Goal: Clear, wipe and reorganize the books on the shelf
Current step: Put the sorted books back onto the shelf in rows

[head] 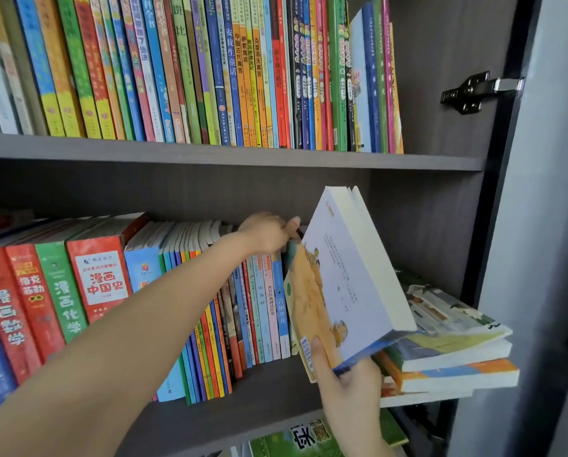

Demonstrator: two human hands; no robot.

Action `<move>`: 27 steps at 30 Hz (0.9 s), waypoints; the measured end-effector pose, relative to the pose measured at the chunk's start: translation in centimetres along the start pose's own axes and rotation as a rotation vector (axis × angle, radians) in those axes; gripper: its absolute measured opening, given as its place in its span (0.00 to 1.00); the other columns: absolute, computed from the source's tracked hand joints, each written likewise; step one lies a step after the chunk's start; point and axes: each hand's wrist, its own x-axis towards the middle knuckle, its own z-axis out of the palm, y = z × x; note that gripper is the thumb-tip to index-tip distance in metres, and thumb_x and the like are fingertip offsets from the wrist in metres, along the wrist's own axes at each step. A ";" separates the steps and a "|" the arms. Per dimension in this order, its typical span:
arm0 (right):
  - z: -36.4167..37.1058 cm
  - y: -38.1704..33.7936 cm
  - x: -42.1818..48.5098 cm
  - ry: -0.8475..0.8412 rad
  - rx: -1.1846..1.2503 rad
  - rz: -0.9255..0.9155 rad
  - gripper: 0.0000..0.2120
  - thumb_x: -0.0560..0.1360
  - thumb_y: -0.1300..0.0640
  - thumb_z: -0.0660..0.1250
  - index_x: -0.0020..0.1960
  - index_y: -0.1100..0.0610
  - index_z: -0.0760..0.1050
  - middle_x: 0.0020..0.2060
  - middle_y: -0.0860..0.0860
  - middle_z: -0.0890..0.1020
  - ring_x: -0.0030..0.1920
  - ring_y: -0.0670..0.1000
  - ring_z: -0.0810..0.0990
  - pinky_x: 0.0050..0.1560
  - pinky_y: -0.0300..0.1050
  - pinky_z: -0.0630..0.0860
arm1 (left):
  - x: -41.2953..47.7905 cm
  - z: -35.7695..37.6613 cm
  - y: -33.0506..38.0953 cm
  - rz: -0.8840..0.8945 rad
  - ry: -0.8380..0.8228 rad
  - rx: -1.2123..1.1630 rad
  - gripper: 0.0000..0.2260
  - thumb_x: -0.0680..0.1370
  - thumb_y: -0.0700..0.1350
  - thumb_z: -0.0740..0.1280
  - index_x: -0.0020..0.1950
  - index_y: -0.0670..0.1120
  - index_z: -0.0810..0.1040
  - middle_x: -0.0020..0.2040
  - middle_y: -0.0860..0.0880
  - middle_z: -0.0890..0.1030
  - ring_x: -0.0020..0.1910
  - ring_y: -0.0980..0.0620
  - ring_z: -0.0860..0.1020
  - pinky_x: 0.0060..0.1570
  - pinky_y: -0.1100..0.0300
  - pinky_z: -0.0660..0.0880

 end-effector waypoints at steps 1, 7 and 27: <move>-0.1 -0.3 -0.2 0.014 0.033 0.000 0.48 0.60 0.20 0.57 0.40 0.69 0.75 0.32 0.64 0.79 0.36 0.55 0.80 0.37 0.56 0.78 | 0.0 -0.1 -0.2 -0.016 -0.022 -0.053 0.26 0.84 0.55 0.44 0.38 0.51 0.77 0.53 0.40 0.81 0.56 0.44 0.76 0.59 0.55 0.68; 0.1 -0.4 0.4 0.030 0.004 -0.159 0.34 0.70 0.33 0.62 0.36 0.68 0.73 0.30 0.67 0.76 0.37 0.62 0.77 0.32 0.61 0.77 | 0.5 -0.3 -1.3 -0.069 -0.103 -0.295 0.18 0.83 0.57 0.52 0.39 0.60 0.76 0.65 0.48 0.76 0.62 0.47 0.74 0.67 0.49 0.68; 1.6 0.3 0.7 0.034 0.171 -0.279 0.11 0.71 0.49 0.68 0.48 0.55 0.73 0.32 0.52 0.79 0.42 0.30 0.78 0.41 0.28 0.77 | -1.1 -1.7 -0.5 -0.193 -0.119 -0.546 0.25 0.84 0.56 0.48 0.49 0.47 0.82 0.43 0.48 0.81 0.42 0.51 0.78 0.53 0.57 0.72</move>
